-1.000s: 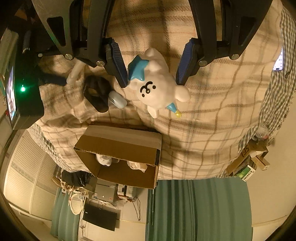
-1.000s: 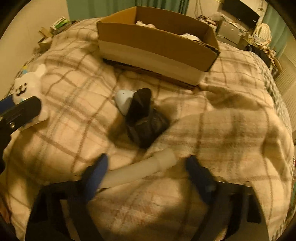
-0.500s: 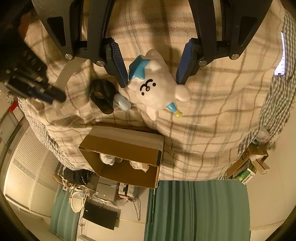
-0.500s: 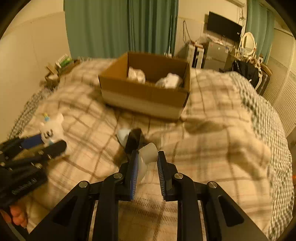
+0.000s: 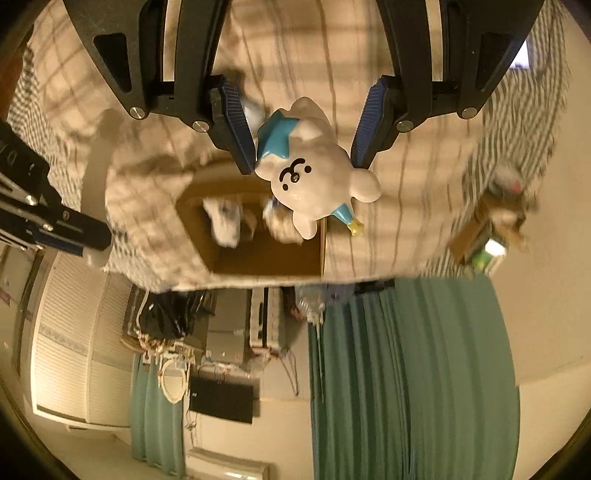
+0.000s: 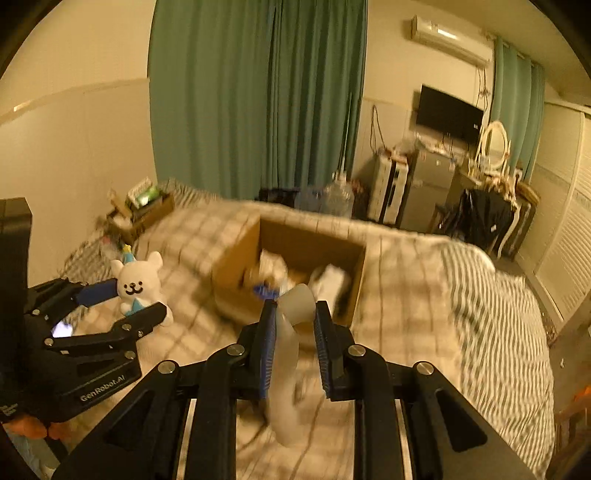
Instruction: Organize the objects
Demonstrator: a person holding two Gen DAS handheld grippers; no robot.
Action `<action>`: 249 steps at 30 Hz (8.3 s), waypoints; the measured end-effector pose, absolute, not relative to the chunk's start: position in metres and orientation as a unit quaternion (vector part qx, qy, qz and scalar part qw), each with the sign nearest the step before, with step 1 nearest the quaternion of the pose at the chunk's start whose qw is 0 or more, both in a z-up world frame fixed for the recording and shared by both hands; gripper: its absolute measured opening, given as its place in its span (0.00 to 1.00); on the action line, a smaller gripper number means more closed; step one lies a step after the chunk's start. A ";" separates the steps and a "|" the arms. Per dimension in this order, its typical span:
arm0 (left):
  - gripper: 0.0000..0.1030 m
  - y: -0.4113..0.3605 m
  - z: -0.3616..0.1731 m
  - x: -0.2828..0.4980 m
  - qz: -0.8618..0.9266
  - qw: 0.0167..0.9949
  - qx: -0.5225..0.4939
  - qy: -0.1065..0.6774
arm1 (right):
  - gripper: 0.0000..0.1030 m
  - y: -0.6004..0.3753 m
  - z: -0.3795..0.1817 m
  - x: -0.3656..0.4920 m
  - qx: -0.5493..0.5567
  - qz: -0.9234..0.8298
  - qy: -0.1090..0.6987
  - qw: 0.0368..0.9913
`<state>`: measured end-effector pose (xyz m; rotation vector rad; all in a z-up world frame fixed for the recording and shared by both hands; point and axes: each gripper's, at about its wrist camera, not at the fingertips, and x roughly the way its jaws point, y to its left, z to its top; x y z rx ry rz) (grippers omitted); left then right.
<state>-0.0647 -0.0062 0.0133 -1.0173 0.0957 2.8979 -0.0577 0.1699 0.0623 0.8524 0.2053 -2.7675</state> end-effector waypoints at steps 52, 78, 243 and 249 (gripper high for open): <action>1.00 0.008 0.128 -0.173 0.964 0.052 -0.259 0.013 | 0.76 0.219 0.168 -0.166 0.267 -0.962 0.053 0.029; 1.00 -0.036 -0.040 -0.068 0.946 -0.040 -0.321 -0.033 | 0.90 0.178 -0.039 -0.089 0.387 -0.919 0.063 0.047; 1.00 0.001 0.080 -0.034 0.994 0.007 -0.104 0.031 | 0.99 0.212 0.104 -0.043 0.131 -0.990 0.046 -0.024; 1.00 0.011 0.017 -0.043 0.990 -0.023 -0.121 0.071 | 1.00 0.214 0.025 -0.073 0.172 -0.985 0.005 0.013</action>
